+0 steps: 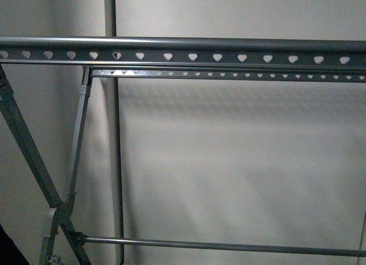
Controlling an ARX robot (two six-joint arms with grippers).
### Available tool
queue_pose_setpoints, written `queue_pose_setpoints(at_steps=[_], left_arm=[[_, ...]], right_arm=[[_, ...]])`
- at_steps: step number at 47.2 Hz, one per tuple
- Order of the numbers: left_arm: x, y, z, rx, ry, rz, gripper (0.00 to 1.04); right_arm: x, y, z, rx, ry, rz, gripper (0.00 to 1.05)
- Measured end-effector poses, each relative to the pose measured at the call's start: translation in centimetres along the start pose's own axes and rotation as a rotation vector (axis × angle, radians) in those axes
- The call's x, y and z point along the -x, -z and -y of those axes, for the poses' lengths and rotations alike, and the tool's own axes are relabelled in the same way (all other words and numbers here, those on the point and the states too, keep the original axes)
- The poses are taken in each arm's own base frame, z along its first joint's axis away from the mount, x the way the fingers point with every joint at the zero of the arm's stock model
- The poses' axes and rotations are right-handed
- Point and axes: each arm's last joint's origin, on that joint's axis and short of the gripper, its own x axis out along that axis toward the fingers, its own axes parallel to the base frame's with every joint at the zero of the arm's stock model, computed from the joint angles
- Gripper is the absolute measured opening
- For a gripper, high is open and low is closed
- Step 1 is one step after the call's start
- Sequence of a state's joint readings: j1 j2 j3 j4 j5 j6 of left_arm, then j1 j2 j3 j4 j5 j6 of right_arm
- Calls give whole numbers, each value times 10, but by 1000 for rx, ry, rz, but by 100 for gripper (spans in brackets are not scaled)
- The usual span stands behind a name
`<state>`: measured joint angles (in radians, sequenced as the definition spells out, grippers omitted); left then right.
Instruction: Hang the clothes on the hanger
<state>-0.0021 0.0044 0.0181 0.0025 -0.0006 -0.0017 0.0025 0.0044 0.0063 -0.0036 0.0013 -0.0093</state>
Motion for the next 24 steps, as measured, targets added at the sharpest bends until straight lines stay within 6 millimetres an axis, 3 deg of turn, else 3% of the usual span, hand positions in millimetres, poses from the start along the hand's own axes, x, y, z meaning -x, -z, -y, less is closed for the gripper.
queue_pose_setpoints(at_steps=[12,16,24], left_arm=[[0,0,0,0,0,0,98],[-5,-1,-1,-64,116,-104,98],[-48,-45,-22,52,-206,-203,98]], right_arm=[[0,0,0,0,0,0,97],[0,0,0,0,0,0,97],[0,0,0,0,-1,0,97]])
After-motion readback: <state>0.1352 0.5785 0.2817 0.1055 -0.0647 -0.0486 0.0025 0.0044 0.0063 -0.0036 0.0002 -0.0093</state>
